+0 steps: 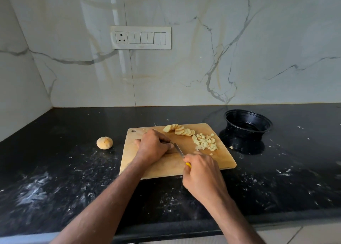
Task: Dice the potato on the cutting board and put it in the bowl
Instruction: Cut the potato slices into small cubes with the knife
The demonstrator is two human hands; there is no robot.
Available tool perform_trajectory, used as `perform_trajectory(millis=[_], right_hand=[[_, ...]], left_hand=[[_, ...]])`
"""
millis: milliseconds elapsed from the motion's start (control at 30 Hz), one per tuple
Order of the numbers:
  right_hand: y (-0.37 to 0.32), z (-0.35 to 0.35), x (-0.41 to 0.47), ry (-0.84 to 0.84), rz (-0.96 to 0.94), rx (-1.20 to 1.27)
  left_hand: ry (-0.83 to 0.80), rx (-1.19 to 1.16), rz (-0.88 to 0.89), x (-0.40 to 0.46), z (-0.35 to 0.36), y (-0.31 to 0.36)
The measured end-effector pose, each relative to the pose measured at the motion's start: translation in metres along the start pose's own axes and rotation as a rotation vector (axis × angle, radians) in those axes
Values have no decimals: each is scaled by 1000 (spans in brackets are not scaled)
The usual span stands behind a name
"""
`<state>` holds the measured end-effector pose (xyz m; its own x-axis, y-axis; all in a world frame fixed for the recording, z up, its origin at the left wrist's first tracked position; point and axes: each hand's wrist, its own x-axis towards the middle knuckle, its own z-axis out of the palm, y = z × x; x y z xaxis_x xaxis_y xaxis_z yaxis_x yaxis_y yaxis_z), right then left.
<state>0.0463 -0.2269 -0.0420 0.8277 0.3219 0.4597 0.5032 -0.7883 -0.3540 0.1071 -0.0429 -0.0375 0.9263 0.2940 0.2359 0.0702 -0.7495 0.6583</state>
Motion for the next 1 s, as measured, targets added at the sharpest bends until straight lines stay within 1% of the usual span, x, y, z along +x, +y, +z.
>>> perform_trajectory(millis=[167,267,367,600,833,1000], right_hand=[[9,-13,-8,-8,39,39],[13,-16,-4,86,93,115],[9,-11,7,156,90,150],[1,11,15,104,72,131],[-1,11,13,85,52,100],[-5,10,12,62,53,98]], left_hand=[[10,-21,9,-1,1,-2],[16,-12,12,0,1,-3],[12,-11,9,-1,0,-2],[25,-58,9,-3,-1,-3],[36,4,-5,0,1,-3],[27,7,-9,1,2,-3]])
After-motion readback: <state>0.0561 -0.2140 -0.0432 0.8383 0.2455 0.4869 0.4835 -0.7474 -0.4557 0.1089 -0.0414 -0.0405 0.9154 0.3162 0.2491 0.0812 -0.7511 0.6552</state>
